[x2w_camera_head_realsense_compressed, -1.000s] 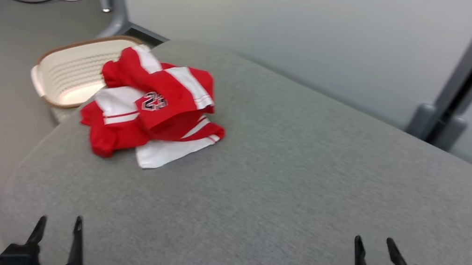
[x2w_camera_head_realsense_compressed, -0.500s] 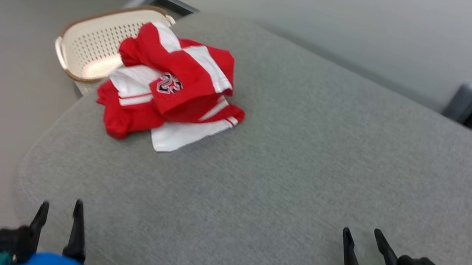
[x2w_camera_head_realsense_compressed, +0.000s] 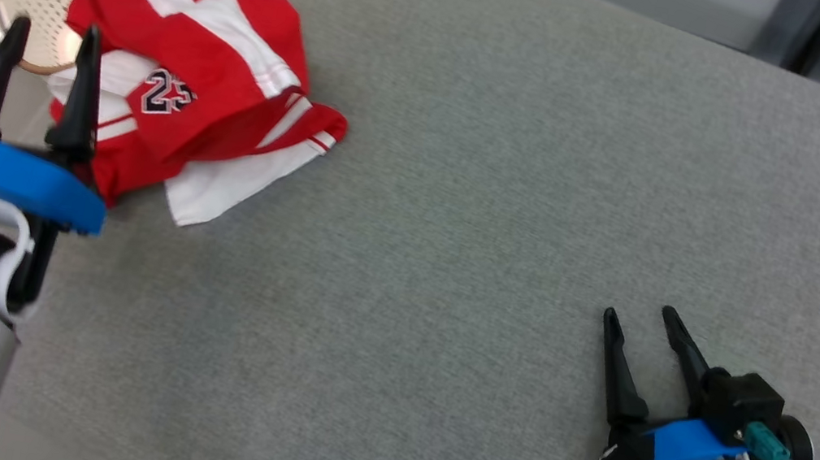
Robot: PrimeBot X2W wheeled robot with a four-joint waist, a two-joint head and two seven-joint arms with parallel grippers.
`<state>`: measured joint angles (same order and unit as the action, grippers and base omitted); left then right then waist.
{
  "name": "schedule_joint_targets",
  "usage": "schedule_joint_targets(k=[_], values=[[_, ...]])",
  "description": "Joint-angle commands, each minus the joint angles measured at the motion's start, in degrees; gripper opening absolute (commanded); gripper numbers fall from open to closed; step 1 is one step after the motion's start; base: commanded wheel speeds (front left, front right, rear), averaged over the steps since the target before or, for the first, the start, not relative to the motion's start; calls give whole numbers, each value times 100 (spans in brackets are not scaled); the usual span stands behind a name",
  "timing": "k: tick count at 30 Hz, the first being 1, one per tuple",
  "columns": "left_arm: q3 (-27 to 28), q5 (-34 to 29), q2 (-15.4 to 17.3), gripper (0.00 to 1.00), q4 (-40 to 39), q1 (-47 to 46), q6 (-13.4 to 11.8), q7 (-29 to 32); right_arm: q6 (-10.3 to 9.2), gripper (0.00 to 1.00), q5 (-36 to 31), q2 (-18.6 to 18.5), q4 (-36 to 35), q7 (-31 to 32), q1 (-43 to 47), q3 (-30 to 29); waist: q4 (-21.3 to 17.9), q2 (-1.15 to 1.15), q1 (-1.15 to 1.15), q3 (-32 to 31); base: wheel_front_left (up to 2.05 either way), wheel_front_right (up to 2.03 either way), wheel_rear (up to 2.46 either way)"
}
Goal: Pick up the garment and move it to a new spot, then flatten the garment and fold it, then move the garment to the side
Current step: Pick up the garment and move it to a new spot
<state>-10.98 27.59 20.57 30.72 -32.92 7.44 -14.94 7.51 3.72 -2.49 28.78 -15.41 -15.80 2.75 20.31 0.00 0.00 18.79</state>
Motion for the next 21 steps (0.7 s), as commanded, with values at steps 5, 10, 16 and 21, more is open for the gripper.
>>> schedule_joint_targets(k=[5,10,16,21], values=[[-960,978,627,100,208,-894,5,344,-8,100,95,-126,321,56,-83,-20,-291,0,0,259,0,0,0],[-1748,1755,1015,100,584,-1340,5,911,-16,100,151,-170,473,73,-162,3,-591,0,0,458,0,0,0],[-2276,2352,1017,100,1429,-1402,5,1465,-35,100,189,-206,617,92,-177,5,-856,0,0,586,0,0,0],[-2562,2583,948,0,1859,-1436,5,1504,-35,100,216,-206,634,92,-208,-10,-925,0,0,571,0,0,0]])
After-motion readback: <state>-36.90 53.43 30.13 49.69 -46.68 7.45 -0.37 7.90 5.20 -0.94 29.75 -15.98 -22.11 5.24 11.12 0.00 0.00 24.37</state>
